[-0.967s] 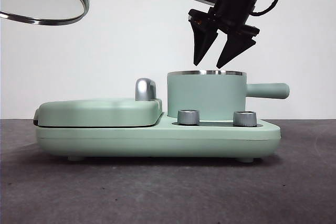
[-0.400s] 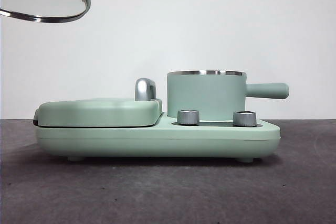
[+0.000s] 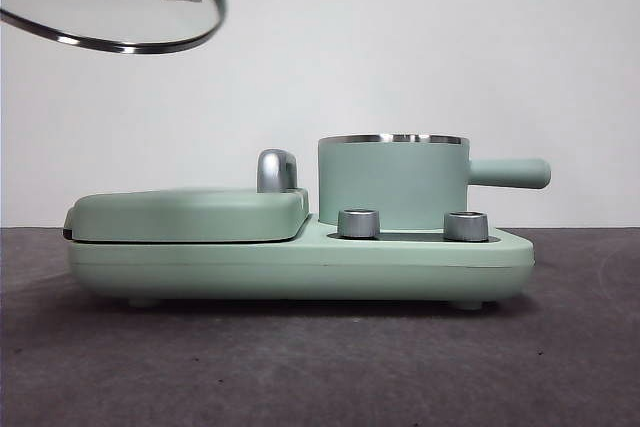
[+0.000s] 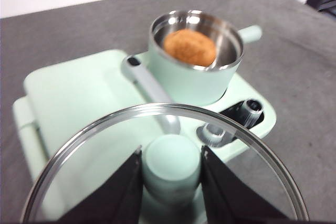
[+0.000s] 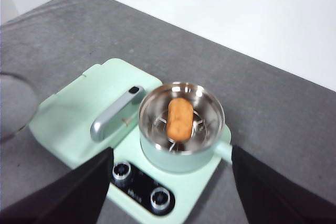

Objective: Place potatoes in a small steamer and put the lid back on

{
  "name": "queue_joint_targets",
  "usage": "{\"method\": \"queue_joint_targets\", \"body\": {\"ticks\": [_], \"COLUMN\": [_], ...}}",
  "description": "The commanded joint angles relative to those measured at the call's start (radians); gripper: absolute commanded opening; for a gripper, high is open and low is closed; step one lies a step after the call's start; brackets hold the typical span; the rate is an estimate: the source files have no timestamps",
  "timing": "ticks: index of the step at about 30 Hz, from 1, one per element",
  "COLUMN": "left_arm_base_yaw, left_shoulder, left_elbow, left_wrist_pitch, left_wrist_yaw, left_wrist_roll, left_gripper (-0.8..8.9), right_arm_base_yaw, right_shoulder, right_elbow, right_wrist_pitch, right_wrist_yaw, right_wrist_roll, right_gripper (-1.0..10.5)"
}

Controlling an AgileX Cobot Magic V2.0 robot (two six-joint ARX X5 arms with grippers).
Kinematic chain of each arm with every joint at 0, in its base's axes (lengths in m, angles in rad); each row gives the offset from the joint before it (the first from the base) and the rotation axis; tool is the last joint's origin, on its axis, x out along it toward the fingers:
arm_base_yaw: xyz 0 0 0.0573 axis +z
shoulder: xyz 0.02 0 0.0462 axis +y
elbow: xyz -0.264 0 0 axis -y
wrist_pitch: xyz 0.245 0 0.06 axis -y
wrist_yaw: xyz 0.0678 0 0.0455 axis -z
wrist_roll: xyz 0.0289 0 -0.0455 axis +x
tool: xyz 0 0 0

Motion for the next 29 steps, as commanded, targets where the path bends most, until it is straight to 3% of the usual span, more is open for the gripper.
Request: {"method": "queue_joint_targets", "body": {"ticks": [1,15,29], "left_arm_base_yaw": [-0.009,-0.068,-0.109], "left_shoulder": [0.026,0.218,0.65], "left_elbow": [0.015,0.027,0.289], "left_wrist_pitch": [0.085,0.469,0.605], "left_wrist_yaw": [0.023,0.028,0.028], "left_wrist_roll": [-0.002,0.002,0.095], "left_gripper": [0.07,0.07,0.07], "right_arm_base_yaw": [0.005,0.005,0.005], "right_shoulder": [-0.066,-0.446,-0.497], "right_elbow": [-0.071,-0.486,-0.566], "right_wrist_pitch": [0.004,0.019,0.01], "right_wrist_yaw": [0.013,0.066,0.068], "right_wrist_roll": [0.008,0.044,0.047], "right_gripper": [3.5,3.5,3.5]}}
